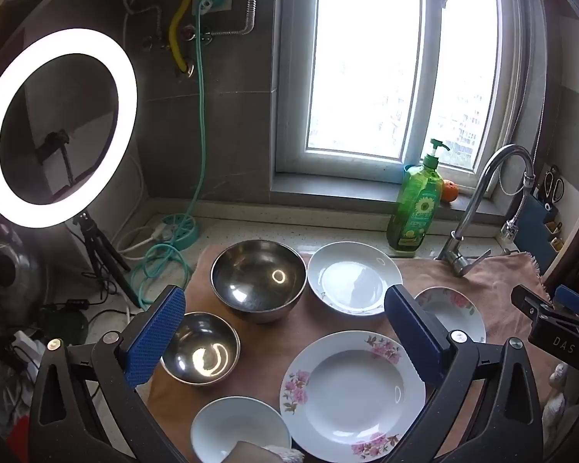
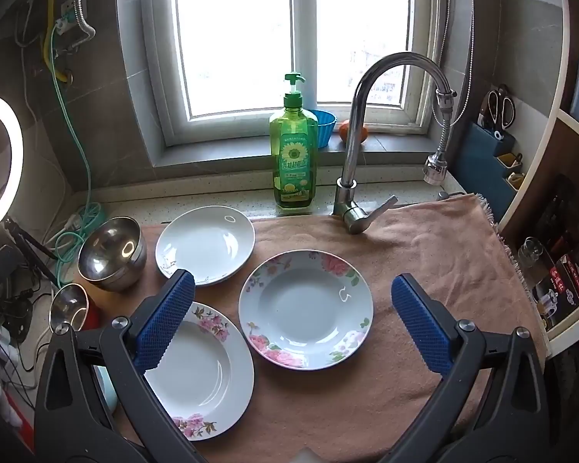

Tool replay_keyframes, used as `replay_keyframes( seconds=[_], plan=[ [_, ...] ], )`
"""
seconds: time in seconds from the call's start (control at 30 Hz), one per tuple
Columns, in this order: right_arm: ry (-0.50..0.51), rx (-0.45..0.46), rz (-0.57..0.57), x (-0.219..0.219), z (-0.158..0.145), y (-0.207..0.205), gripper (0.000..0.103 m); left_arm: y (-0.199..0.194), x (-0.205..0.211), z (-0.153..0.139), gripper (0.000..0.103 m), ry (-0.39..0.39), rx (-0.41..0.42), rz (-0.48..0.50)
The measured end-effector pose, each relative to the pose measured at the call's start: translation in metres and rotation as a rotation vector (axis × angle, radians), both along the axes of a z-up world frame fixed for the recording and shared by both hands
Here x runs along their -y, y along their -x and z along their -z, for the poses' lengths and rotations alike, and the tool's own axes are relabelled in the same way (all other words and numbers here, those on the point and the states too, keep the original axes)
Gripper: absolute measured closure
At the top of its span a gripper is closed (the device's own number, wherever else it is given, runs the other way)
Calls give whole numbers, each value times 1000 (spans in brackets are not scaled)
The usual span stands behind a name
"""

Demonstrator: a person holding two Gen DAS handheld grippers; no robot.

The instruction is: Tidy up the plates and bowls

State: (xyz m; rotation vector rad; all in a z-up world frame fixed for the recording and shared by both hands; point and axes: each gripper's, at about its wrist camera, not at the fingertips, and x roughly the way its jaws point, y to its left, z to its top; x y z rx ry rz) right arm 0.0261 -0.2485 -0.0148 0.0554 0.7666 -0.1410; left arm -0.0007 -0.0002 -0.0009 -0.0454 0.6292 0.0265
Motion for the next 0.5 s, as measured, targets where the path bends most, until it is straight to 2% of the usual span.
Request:
replay_keyframes(
  seconds=[0.1,0.17,0.33,0.5],
  plan=[
    [5,-1,-1,-1,3,3,0,0,6,-1,0,-19,-12,5],
    [10,-3,0,2,-4,2,0,1,-1,1,0,14,-4,4],
    [2,6,1,0,-4,-1,0,0,-4,-1,0,33,14,-4],
    [-4,18,3,1,-4,1,0,1,1,-1,0,9,16,4]
  ],
)
